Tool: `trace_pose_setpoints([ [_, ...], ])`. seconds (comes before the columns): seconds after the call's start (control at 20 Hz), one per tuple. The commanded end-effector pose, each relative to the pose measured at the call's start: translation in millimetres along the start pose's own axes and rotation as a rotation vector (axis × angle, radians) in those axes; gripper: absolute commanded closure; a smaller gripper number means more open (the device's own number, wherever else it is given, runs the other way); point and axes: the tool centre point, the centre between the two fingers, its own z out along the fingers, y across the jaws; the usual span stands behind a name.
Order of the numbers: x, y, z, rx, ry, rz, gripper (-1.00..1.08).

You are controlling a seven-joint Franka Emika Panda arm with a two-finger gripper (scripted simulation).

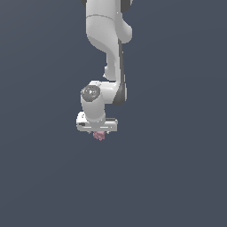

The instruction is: Pick up the object and move it to a goal position.

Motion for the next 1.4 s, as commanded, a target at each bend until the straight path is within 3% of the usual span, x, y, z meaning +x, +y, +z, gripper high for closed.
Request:
trace_pose_setpoints([
  [0.0,0.9,0.1,2.0,0.000,0.002,0.000,-0.92],
  [0.05,0.9,0.1,2.0,0.000,0.002,0.000,1.08],
  [0.8,2.0,-1.6,-7.1,0.000,0.003,0.000,1.08],
  [1.35,8.9,-16.3,-82.3,0.000,0.002,0.000,1.08],
])
